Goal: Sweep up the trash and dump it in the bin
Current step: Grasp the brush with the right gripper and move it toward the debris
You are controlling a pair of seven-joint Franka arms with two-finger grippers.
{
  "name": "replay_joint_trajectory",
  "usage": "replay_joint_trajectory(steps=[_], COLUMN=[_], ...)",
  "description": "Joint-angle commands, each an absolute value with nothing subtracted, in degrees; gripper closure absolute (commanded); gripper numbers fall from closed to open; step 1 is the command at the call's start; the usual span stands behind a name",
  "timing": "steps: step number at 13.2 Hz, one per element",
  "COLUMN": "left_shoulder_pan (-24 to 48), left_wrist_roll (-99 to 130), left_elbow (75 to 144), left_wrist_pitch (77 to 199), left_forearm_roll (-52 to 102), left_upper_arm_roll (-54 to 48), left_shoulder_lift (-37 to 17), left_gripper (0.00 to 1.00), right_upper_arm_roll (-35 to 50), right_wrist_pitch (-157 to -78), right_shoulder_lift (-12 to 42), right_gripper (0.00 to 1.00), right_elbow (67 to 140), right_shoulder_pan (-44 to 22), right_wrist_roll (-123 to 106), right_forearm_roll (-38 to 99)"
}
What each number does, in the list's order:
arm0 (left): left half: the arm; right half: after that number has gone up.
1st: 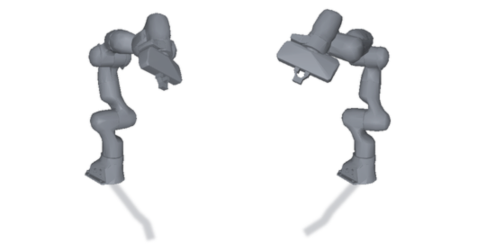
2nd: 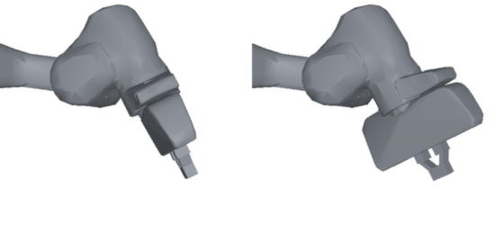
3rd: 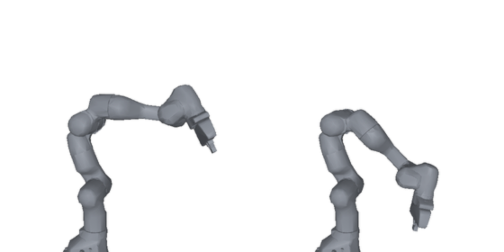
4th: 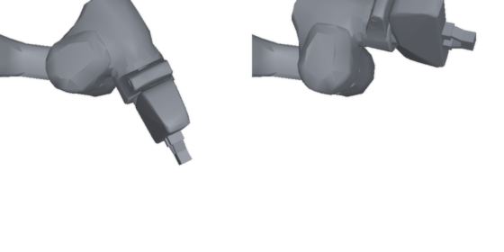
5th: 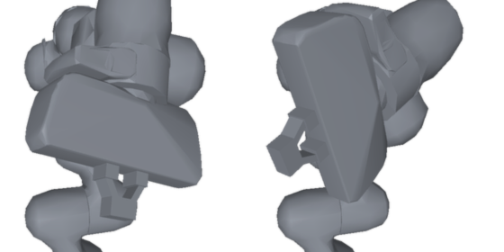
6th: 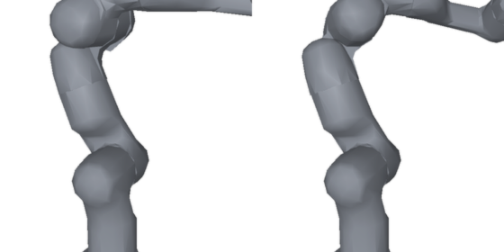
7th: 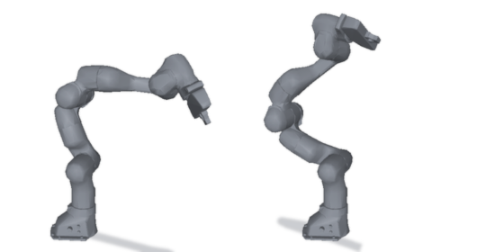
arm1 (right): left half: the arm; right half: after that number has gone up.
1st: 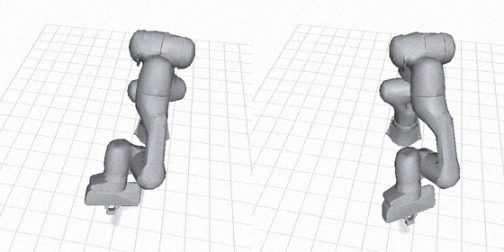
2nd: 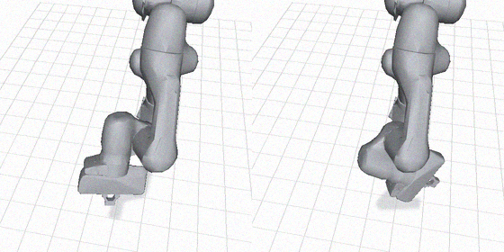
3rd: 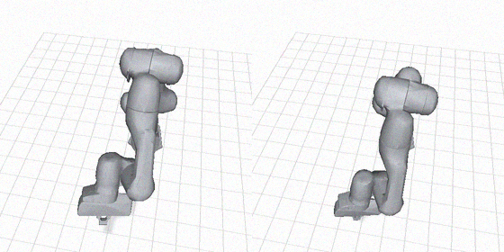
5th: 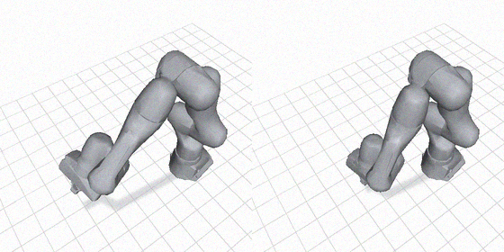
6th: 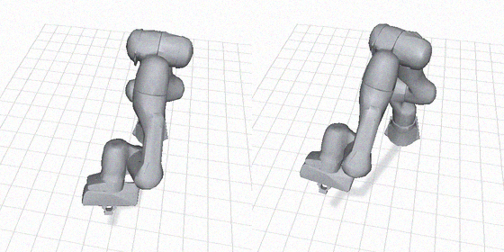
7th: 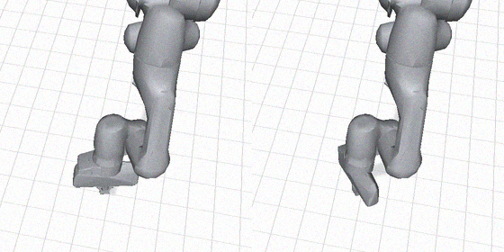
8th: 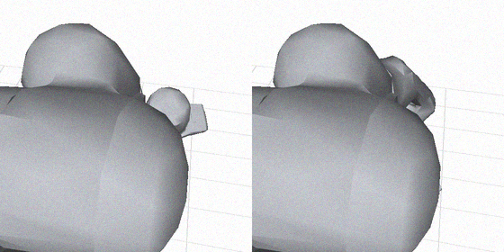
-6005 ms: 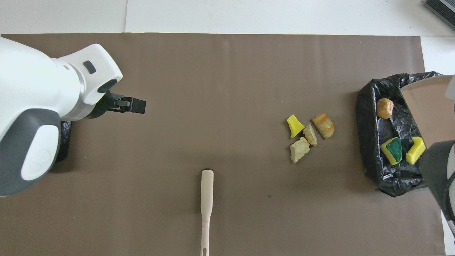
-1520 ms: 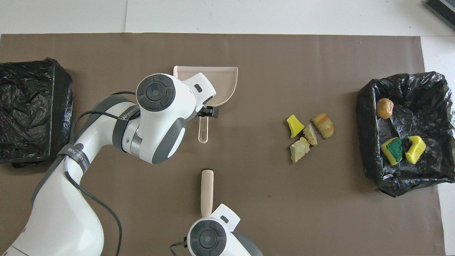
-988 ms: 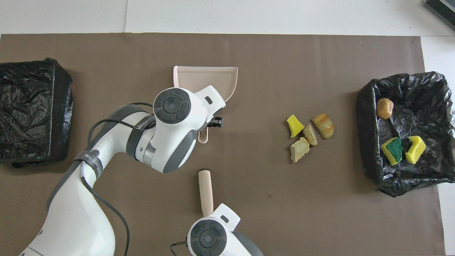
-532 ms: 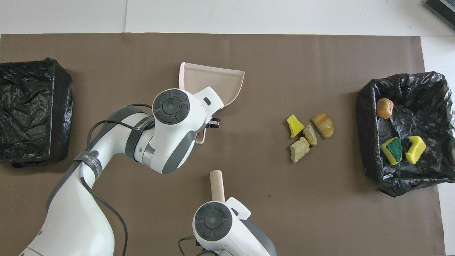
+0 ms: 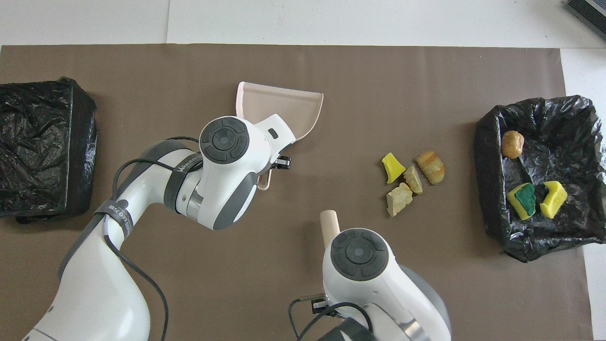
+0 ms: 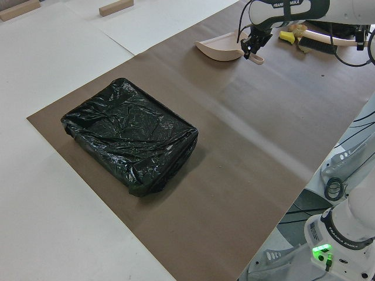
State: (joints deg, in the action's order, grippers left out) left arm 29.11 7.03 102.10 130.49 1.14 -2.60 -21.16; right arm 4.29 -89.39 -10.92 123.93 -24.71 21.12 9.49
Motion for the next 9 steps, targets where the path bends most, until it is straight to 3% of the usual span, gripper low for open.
replay_joint_trajectory(steps=[1, 3, 9], left_shoulder_pan=[28.21, 27.86, 25.06], left_wrist_roll=[-5.05, -10.44, -30.54], left_elbow=[103.45, 103.01, 103.1], left_wrist_pitch=[131.22, 130.7, 123.6], left_forearm_roll=[0.53, 0.79, 0.53], left_upper_arm_roll=[-2.72, -2.64, -2.37], left_shoulder_lift=[-19.95, -20.04, -17.24], left_gripper=[0.89, 0.89, 0.95], right_upper_arm_roll=[4.83, 5.1, 5.01], right_wrist_pitch=[-88.68, -93.56, -105.8], right_shoulder_lift=[-12.66, -11.69, 1.74], right_gripper=[1.0, 1.0, 1.0], right_elbow=[123.93, 124.19, 120.25], right_shoulder_pan=[-14.46, -9.86, -2.65], right_wrist_roll=[13.82, 9.43, 4.49], right_forearm_roll=[7.48, 1.44, -13.96])
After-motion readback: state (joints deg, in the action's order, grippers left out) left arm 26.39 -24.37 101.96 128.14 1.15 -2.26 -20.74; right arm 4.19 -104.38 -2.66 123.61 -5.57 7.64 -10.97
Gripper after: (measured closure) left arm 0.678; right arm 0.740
